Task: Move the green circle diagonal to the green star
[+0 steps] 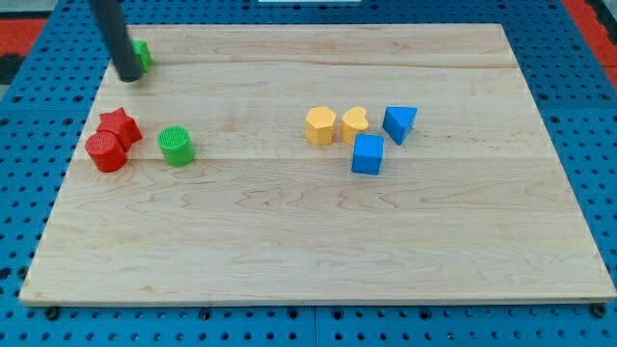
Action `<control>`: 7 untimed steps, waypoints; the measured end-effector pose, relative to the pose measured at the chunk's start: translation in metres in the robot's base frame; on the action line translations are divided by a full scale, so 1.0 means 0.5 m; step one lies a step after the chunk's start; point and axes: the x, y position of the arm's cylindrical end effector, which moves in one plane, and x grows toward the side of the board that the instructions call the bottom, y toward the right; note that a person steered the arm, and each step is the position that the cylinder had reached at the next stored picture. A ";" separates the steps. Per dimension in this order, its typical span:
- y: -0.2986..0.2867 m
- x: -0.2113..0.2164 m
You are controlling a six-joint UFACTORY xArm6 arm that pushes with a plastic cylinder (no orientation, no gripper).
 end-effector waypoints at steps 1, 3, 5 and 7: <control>-0.021 -0.036; 0.055 -0.011; 0.324 0.107; 0.293 0.337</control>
